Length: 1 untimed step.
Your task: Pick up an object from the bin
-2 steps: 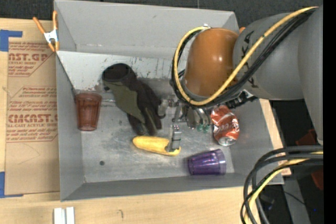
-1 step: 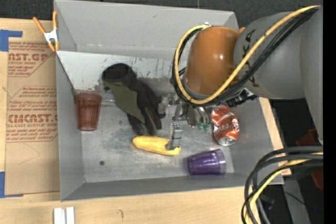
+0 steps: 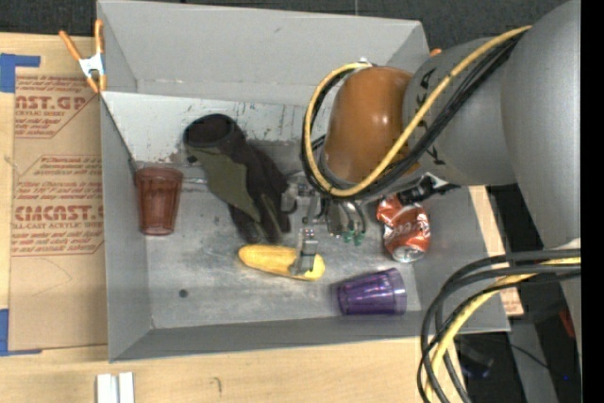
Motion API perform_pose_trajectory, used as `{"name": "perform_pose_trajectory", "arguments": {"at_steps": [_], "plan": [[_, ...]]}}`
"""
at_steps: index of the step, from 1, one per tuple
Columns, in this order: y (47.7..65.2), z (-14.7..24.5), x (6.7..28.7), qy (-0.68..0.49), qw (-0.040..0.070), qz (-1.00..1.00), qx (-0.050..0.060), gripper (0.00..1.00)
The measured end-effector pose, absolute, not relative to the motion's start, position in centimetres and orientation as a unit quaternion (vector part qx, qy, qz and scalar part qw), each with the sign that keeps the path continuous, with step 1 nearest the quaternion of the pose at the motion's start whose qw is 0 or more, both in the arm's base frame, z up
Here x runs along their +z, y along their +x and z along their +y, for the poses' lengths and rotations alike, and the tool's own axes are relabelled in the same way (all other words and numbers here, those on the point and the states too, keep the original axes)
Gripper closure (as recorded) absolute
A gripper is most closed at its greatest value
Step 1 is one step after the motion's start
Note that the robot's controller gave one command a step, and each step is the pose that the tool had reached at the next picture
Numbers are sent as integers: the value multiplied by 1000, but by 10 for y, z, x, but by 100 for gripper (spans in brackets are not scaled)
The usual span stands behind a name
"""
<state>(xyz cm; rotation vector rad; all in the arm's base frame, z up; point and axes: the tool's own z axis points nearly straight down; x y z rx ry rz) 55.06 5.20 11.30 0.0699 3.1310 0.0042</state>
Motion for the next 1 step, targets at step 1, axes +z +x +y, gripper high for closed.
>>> {"name": "perform_pose_trajectory", "arguments": {"at_steps": [1], "plan": [[550,57,74,72,1,997,1,0]]}}
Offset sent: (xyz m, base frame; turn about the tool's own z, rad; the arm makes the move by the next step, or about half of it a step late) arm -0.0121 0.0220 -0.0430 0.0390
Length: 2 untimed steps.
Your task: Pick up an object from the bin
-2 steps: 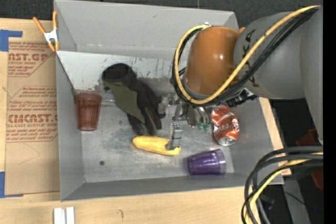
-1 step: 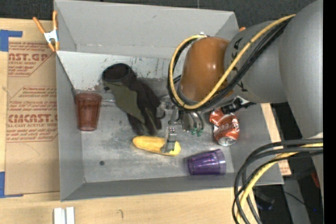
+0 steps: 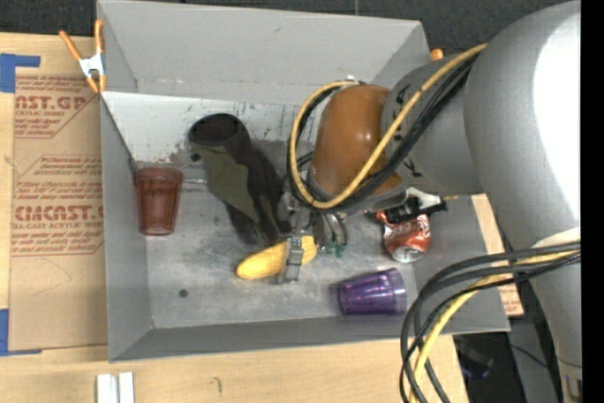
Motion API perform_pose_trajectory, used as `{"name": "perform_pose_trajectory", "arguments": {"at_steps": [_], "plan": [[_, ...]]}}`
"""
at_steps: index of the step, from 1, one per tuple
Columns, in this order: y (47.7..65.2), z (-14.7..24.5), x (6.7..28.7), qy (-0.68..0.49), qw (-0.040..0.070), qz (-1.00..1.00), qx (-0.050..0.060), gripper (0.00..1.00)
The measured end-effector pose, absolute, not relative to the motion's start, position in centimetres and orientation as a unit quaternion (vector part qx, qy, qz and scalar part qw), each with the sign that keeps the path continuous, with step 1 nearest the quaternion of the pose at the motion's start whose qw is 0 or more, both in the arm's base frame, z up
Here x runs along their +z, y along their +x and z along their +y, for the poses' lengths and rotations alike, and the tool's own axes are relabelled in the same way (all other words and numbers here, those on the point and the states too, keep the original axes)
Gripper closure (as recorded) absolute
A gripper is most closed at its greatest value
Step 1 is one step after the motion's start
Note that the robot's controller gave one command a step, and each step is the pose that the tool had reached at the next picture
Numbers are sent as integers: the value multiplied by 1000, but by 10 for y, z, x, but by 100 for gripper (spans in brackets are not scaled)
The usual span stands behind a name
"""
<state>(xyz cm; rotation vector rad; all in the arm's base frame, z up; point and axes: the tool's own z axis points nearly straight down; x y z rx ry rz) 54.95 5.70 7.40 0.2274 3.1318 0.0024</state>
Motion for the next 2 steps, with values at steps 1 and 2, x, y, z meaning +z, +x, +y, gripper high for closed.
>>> {"name": "perform_pose_trajectory", "arguments": {"at_steps": [1,2], "plan": [[550,60,69,73,3,997,1,0],[523,54,108,-3,-4,1000,-1,0]]}}
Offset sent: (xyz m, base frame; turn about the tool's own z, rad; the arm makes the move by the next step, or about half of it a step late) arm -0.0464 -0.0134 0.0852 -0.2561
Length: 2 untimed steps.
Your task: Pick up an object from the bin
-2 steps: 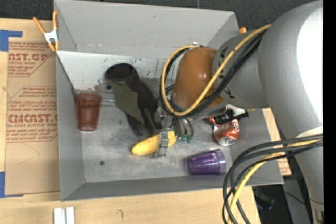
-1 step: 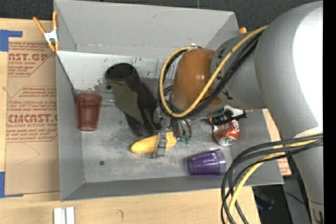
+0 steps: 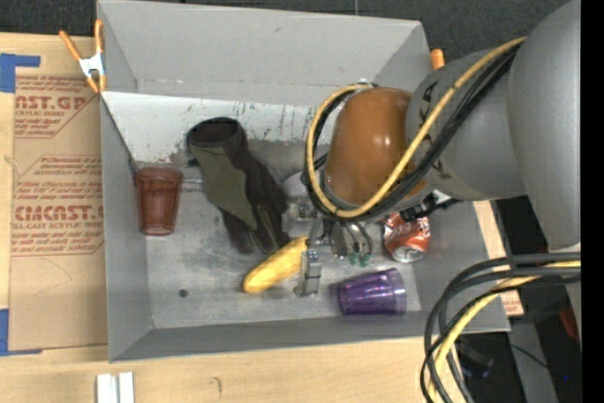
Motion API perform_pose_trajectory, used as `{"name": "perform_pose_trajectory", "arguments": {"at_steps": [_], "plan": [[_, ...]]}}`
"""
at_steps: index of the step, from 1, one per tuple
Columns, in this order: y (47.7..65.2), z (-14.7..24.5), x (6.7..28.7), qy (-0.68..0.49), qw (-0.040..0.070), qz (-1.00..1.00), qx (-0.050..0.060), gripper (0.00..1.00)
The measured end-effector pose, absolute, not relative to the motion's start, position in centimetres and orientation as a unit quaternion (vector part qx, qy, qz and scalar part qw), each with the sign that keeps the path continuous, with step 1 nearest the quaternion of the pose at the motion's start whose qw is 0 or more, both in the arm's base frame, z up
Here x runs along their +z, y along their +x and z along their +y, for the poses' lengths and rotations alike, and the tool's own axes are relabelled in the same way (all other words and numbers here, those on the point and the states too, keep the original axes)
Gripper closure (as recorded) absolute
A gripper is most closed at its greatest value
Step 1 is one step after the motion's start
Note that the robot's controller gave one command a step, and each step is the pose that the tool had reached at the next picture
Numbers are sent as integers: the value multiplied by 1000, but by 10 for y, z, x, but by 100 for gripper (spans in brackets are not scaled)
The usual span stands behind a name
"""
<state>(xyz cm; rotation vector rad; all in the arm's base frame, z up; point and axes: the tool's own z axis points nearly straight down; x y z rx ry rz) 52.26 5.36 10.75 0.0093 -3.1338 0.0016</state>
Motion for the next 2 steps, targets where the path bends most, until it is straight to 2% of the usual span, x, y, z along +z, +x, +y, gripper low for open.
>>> {"name": "perform_pose_trajectory", "arguments": {"at_steps": [1,2], "plan": [[573,85,76,-31,-10,-999,-4,100],[566,82,70,-30,0,-1000,-1,0]]}}
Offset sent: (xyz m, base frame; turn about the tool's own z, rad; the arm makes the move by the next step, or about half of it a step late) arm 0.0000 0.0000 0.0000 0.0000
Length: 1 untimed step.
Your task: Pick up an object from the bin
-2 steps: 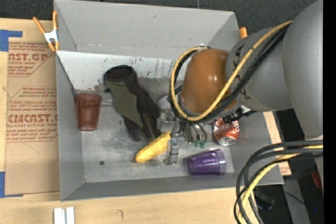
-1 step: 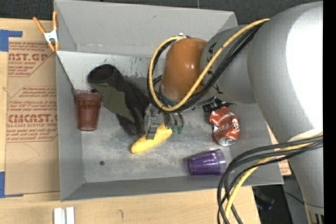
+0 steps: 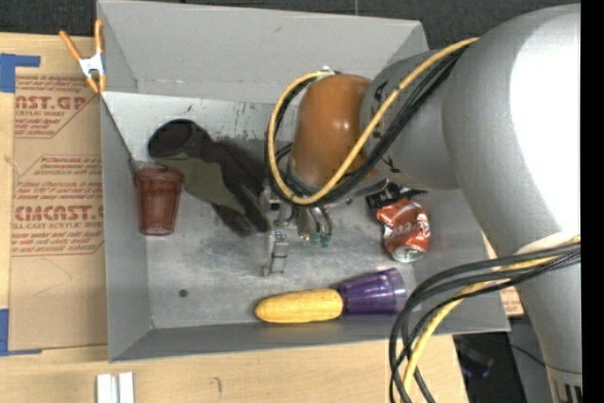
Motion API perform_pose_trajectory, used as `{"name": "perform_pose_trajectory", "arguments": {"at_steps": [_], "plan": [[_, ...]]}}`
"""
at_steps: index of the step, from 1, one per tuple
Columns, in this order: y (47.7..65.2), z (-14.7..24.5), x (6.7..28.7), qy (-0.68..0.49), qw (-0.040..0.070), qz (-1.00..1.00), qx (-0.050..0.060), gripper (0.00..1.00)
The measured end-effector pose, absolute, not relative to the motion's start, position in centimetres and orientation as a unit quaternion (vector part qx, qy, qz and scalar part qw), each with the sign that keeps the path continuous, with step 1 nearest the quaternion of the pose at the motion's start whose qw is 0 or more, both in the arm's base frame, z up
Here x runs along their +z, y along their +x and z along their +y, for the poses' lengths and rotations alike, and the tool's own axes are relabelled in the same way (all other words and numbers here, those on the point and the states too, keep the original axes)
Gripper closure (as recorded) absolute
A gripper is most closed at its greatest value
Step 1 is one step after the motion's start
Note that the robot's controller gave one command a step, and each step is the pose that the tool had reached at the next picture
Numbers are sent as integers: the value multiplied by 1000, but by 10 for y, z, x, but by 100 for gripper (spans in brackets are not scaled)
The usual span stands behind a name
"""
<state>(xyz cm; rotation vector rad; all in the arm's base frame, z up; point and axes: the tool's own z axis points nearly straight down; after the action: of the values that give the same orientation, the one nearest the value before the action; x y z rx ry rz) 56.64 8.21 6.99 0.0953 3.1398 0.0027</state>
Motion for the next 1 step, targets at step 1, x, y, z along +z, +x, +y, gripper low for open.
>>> {"name": "perform_pose_trajectory", "arguments": {"at_steps": [1], "plan": [[566,82,70,30,0,1000,1,0]]}}
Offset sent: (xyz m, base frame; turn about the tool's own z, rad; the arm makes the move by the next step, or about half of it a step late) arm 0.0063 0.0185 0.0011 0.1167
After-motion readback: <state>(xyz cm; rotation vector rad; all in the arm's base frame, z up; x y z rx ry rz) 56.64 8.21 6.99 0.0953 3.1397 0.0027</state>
